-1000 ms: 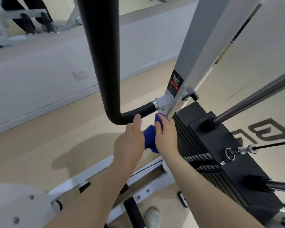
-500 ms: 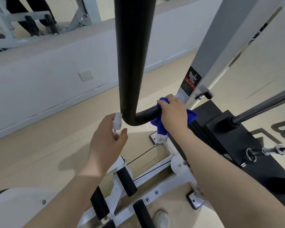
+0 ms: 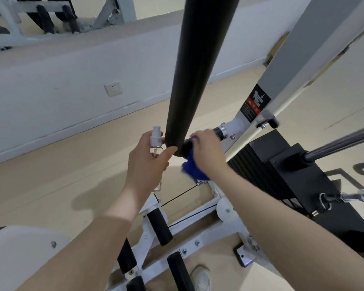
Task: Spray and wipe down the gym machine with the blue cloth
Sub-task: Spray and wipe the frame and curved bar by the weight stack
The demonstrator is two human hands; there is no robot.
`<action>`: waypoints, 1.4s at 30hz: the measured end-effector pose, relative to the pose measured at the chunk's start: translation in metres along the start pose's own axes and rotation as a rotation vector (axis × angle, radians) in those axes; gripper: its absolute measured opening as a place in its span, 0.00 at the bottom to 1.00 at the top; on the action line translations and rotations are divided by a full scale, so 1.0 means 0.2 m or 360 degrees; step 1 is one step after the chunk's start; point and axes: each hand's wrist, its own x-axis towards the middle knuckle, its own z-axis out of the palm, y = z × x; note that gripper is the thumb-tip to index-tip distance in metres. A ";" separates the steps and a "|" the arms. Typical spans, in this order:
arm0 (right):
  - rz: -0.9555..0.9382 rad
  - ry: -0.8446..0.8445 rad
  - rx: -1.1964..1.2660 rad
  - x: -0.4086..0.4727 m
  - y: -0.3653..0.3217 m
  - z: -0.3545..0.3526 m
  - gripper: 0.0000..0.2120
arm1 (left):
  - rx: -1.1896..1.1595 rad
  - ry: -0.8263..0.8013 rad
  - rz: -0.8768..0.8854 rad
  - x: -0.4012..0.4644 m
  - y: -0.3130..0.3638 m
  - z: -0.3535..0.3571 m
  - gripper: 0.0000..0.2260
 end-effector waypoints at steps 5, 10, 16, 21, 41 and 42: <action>-0.0151 -0.0020 -0.0376 0.09 0.17 -0.09 0.09 | 0.0074 -0.0067 0.0038 0.02 0.02 -0.03 0.16; 0.0408 0.0021 0.0373 0.02 -0.02 -0.07 0.09 | 0.0144 -0.0084 0.0054 0.04 0.02 -0.05 0.15; 0.1344 -0.0512 0.1832 -0.07 -0.28 -0.33 0.06 | -0.0057 -0.0026 -0.0030 -0.03 0.02 -0.02 0.10; 0.0813 0.0080 0.2024 -0.19 -0.31 -0.23 0.08 | -0.0255 -0.0048 -0.0097 -0.05 0.04 -0.02 0.10; 0.0879 0.0540 0.0302 0.09 0.12 -0.04 0.11 | -0.0238 -0.0119 -0.0205 -0.14 -0.14 -0.05 0.10; 0.0840 0.0475 0.0352 0.10 0.08 -0.05 0.11 | -0.0257 -0.0132 -0.0200 -0.14 -0.15 -0.04 0.10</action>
